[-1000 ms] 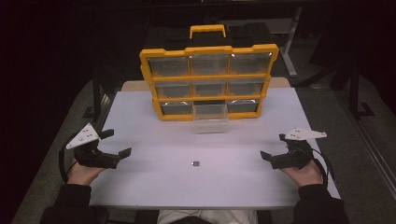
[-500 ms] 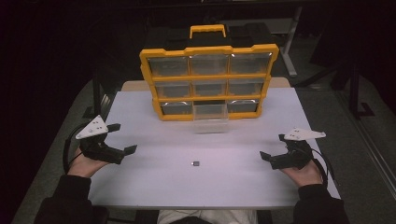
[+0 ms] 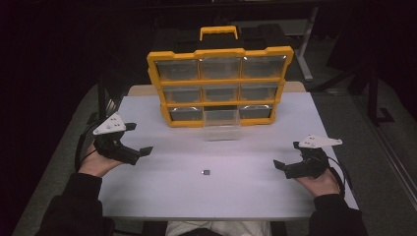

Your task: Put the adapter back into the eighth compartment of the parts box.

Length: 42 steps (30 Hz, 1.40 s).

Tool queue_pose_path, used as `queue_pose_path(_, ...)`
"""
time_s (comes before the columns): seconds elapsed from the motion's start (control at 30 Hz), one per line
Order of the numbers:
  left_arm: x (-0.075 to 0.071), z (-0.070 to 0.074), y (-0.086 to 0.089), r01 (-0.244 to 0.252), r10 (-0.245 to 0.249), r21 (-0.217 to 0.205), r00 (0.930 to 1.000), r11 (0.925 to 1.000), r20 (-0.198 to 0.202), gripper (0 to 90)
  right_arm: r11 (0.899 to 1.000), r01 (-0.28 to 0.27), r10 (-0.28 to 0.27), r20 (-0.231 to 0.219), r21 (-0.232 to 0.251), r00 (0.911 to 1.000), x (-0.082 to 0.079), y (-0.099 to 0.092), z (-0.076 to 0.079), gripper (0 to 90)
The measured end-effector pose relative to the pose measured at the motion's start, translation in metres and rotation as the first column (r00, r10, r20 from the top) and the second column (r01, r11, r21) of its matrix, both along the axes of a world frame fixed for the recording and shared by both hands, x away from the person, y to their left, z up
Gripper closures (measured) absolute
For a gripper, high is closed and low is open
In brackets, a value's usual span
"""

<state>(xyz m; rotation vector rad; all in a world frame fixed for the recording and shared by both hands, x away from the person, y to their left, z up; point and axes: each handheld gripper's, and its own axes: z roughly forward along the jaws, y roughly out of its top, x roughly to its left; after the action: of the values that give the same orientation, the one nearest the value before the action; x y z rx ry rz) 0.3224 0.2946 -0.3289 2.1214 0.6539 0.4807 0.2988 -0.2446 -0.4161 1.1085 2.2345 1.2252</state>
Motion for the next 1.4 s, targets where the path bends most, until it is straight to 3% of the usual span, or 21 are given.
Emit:
queue_pose_path(0.13, 0.002, 0.000, -0.008, 0.027, -0.027, 0.035, 0.9996, 0.9990, -0.009, 0.0, 1.000, -0.004, 0.004, -0.001, -0.004, 1.0000, 0.000, 0.000, 0.000, 0.0)
queue_pose_path(0.47, 0.008, 0.005, -0.033, 0.105, -0.104, 0.071, 0.9943, 0.9919, -0.021, 0.0, 1.000, -0.007, 0.007, 0.002, -0.005, 1.0000, 0.000, 0.001, 0.000, 0.0)
queue_pose_path(0.7, 0.013, 0.003, -0.058, 0.181, -0.176, 0.120, 0.9833, 0.9762, -0.047, 0.0, 1.000, -0.013, 0.013, 0.002, -0.004, 0.9999, -0.001, 0.002, 0.000, 0.0)
queue_pose_path(0.83, 0.015, 0.005, -0.070, 0.216, -0.210, 0.100, 0.9757, 0.9714, -0.062, 0.0, 1.000, -0.014, 0.014, -0.008, -0.005, 0.9999, 0.000, 0.002, -0.001, 0.0)
queue_pose_path(0.97, 0.016, 0.003, -0.079, 0.243, -0.236, 0.128, 0.9694, 0.9616, -0.069, 0.0, 1.000, -0.018, 0.018, -0.006, -0.001, 0.9998, 0.000, 0.001, -0.001, 0.0)
queue_pose_path(1.2, 0.021, -0.001, -0.089, 0.264, -0.255, 0.147, 0.9636, 0.9532, -0.079, 0.0, 1.000, -0.020, 0.020, -0.006, 0.000, 0.9998, 0.000, 0.001, -0.001, 0.0)
queue_pose_path(1.4, 0.024, -0.007, -0.101, 0.307, -0.293, 0.151, 0.9495, 0.9396, -0.113, 0.0, 1.000, -0.023, 0.023, -0.008, 0.000, 0.9997, 0.000, 0.001, -0.002, 0.0)
